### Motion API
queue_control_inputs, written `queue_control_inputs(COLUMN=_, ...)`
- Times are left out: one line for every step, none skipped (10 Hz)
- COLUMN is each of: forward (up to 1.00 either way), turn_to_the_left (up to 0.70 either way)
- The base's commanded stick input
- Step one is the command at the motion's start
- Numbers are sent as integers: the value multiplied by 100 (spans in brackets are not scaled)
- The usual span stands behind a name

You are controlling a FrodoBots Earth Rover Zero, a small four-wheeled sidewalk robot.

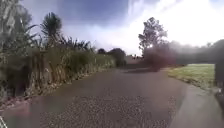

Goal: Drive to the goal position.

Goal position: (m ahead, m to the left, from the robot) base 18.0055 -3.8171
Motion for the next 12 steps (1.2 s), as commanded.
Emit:
queue_control_inputs(forward=85, turn_to_the_left=0)
queue_control_inputs(forward=85, turn_to_the_left=0)
queue_control_inputs(forward=85, turn_to_the_left=0)
queue_control_inputs(forward=85, turn_to_the_left=0)
queue_control_inputs(forward=85, turn_to_the_left=0)
queue_control_inputs(forward=85, turn_to_the_left=0)
queue_control_inputs(forward=85, turn_to_the_left=0)
queue_control_inputs(forward=85, turn_to_the_left=0)
queue_control_inputs(forward=85, turn_to_the_left=0)
queue_control_inputs(forward=85, turn_to_the_left=0)
queue_control_inputs(forward=85, turn_to_the_left=0)
queue_control_inputs(forward=85, turn_to_the_left=0)
